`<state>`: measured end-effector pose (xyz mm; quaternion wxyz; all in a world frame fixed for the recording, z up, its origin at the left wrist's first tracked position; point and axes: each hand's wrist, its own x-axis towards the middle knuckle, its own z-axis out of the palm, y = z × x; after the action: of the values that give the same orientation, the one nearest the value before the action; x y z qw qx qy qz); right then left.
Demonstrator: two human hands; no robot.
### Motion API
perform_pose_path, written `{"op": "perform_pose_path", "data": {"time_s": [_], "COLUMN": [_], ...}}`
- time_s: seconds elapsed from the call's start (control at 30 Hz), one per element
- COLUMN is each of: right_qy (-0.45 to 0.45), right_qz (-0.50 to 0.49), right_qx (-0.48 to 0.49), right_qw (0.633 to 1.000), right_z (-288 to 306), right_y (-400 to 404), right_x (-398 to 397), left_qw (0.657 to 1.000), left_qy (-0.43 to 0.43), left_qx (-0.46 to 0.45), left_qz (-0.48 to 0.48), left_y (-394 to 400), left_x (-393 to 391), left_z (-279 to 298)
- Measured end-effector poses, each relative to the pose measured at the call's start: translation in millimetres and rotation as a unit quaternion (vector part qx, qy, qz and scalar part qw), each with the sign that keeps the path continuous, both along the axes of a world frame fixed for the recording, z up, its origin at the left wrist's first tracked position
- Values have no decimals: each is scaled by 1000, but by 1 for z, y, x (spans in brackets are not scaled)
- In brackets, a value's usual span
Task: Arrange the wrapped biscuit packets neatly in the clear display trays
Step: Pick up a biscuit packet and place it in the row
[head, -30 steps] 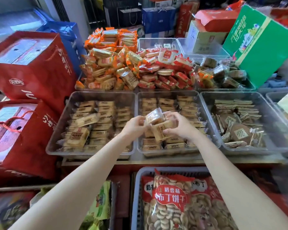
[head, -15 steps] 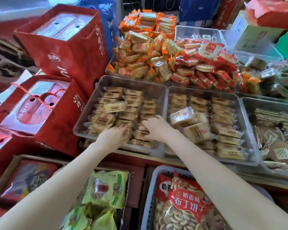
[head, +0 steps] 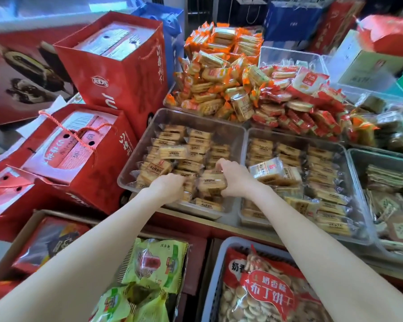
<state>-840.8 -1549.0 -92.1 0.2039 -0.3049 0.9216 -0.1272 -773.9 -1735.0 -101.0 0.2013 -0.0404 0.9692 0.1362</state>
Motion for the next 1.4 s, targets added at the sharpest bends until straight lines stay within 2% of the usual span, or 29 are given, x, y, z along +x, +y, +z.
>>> {"op": "perform_pose_path", "data": {"time_s": [0.07, 0.13, 0.2, 0.23, 0.37, 0.43, 0.53, 0.6, 0.73, 0.8, 0.9, 0.97, 1.1, 1.27, 1.4], "right_qy": [-58, -106, -144, -163, -212, -243, -305, -329, -351, -359, -338, -328, -308, -247, -242], "right_qz": [-36, -62, -91, -103, -132, -132, -120, -113, -108, -107, -120, -126, -101, -107, -112], "right_qx": [-126, -206, -263, -289, -342, -374, -439, -468, -496, -507, -503, -495, -478, -467, -484], "right_qw": [990, 971, 949, 938, 906, 885, 837, 813, 787, 776, 787, 795, 816, 843, 833], "right_z": [25, 51, 72, 80, 95, 101, 108, 113, 123, 130, 138, 141, 144, 143, 145], "right_y": [17, 35, 51, 58, 78, 84, 91, 96, 100, 100, 104, 108, 114, 110, 111], "right_x": [-3, -2, 0, 2, 12, 17, 24, 26, 28, 30, 34, 36, 41, 50, 53], "left_qw": [979, 932, 891, 884, 893, 891, 897, 902, 892, 872, 833, 828, 882, 960, 951], "left_qy": [58, 94, 114, 139, 317, 355, 344, 297, 249, 230, 237, 247, 321, 184, 212], "left_qx": [171, 328, 422, 430, 312, 281, 276, 312, 374, 429, 496, 500, 344, 212, 223], "left_qz": [93, 121, 118, 115, 66, 37, -1, 1, 41, 55, 64, 62, 25, 9, 42], "left_y": [3, 11, 23, 29, 44, 46, 39, 34, 39, 47, 54, 59, 65, 70, 72], "left_x": [-6, -9, -8, -8, -2, 1, 4, 6, 13, 19, 26, 30, 28, 26, 27], "left_z": [15, 33, 52, 61, 90, 103, 119, 126, 141, 151, 163, 170, 181, 186, 183]}}
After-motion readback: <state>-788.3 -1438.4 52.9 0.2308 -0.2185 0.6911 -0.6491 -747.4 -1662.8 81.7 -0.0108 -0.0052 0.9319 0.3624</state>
